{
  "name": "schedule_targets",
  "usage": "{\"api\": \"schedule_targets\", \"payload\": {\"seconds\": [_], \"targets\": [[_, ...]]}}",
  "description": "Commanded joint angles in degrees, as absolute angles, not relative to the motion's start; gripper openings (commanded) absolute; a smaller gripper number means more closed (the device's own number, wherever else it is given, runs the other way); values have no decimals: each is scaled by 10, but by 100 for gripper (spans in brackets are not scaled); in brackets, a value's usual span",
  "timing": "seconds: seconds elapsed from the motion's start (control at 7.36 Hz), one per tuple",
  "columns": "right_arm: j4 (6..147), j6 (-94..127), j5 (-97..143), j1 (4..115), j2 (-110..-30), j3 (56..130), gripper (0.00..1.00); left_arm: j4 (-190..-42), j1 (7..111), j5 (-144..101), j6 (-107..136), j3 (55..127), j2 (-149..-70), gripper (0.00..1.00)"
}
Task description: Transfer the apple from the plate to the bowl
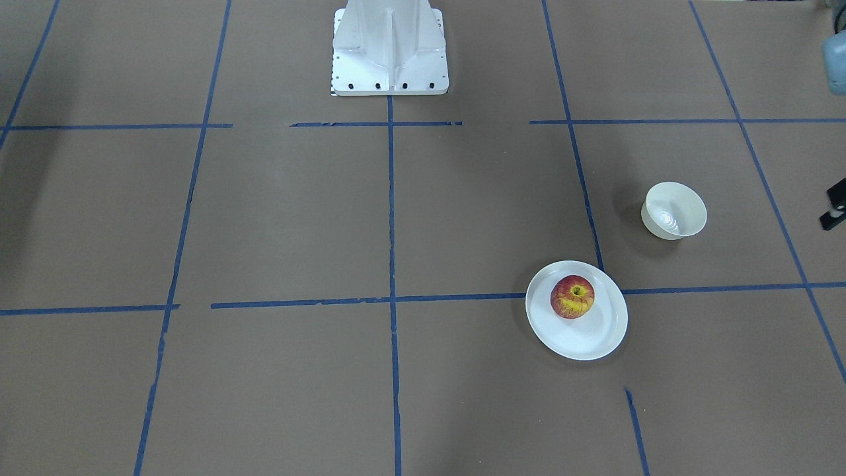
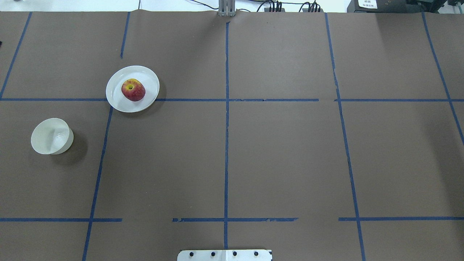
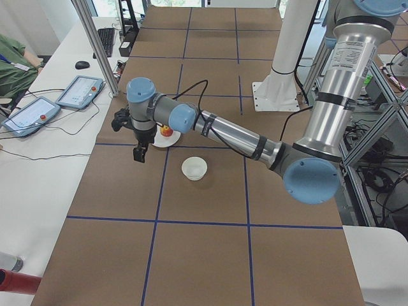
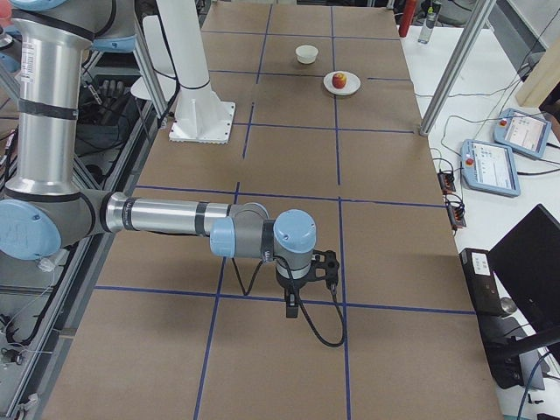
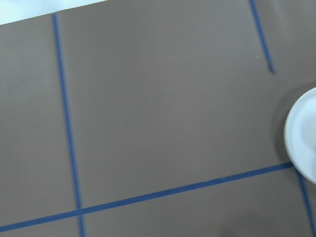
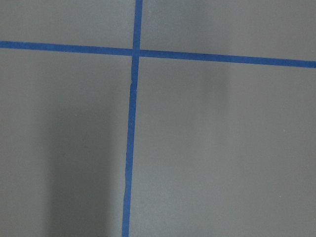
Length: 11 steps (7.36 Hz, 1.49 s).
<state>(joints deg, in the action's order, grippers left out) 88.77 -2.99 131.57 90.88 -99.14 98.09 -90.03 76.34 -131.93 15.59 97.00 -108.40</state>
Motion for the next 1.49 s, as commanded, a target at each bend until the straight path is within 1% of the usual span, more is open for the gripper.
{"api": "schedule_targets", "payload": {"seconds": [0.0,0.14,0.41,0.54,0.81,1.09,1.36], "targets": [[888,-30,1316,909,-991,981,100,-905,640,-1311,315,928,-1164,100],[889,-30,1316,909,-991,981,100,-924,605,-1271,363,908,-1181,100],[889,-30,1316,909,-991,981,100,-1034,571,-1252,465,853,-1187,100],[888,-30,1316,910,-991,981,100,-1061,560,-1252,494,839,-1189,100],[889,-30,1316,909,-992,981,100,-1077,528,-1211,550,818,-1211,100],[889,-30,1316,909,-991,981,100,-1144,505,-1175,599,778,-1213,100],[888,-30,1316,910,-991,981,100,-1147,494,-1172,602,766,-1217,100]]}}
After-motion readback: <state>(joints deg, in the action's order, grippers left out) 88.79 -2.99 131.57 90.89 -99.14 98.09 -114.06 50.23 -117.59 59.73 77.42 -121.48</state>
